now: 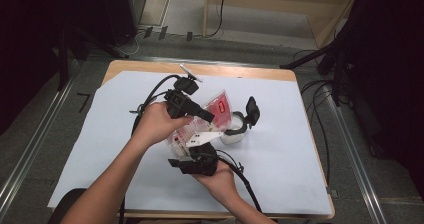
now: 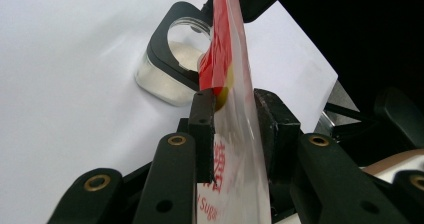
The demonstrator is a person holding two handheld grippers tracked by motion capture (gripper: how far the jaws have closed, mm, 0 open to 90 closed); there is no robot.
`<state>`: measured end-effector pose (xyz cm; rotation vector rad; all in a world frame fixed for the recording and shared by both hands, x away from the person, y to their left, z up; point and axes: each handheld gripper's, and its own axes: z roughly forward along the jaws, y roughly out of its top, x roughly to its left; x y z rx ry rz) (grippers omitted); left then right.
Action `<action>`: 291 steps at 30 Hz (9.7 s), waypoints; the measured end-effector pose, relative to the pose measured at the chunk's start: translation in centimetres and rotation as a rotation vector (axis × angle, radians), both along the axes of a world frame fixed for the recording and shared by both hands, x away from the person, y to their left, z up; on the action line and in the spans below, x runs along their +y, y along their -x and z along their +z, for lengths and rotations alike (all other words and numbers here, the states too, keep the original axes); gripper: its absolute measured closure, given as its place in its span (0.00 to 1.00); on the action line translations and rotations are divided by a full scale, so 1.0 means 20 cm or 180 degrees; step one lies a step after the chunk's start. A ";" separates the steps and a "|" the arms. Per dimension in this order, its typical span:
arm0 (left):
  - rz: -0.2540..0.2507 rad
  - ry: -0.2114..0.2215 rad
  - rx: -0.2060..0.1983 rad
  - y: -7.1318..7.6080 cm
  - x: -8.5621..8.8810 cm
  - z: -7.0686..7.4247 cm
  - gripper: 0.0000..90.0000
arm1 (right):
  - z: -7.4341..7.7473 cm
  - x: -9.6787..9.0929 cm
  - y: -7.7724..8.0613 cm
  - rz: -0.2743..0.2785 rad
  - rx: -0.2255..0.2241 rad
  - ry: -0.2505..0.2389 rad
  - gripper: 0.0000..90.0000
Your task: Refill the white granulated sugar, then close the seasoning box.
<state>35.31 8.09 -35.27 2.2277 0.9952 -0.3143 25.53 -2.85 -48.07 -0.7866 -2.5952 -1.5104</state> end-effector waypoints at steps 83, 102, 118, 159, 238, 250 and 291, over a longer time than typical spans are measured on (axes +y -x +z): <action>-0.0006 0.0345 -0.0519 0.04 0.29 0.17 1.00 | -0.01 -0.22 -0.19 -0.0833 0.0148 -0.0019 0.59; 0.0446 0.0176 -0.0724 -0.01 0.49 0.18 1.00 | 0.00 -0.19 -0.20 -0.0588 0.0209 0.0019 0.58; 0.0756 0.0236 -0.0948 -0.15 0.68 0.00 1.00 | 0.00 -0.19 -0.20 -0.0459 0.0275 0.0085 0.56; 0.0773 0.0218 -0.1034 0.08 0.92 -0.19 0.85 | 0.09 -0.27 -0.23 -0.0514 0.0133 0.0064 0.67; 0.1047 0.0009 -0.0903 0.30 1.16 -0.34 0.50 | 0.61 -1.05 -0.42 -0.1194 0.0104 0.0103 1.00; 0.1085 0.0055 -0.0940 0.30 1.17 -0.34 0.49 | 0.51 -1.10 -0.47 -0.1353 0.0247 0.0166 1.00; 0.1000 0.0018 -0.0917 0.28 1.15 -0.36 0.48 | 0.26 -0.89 -0.49 -0.0981 0.0564 0.0330 1.00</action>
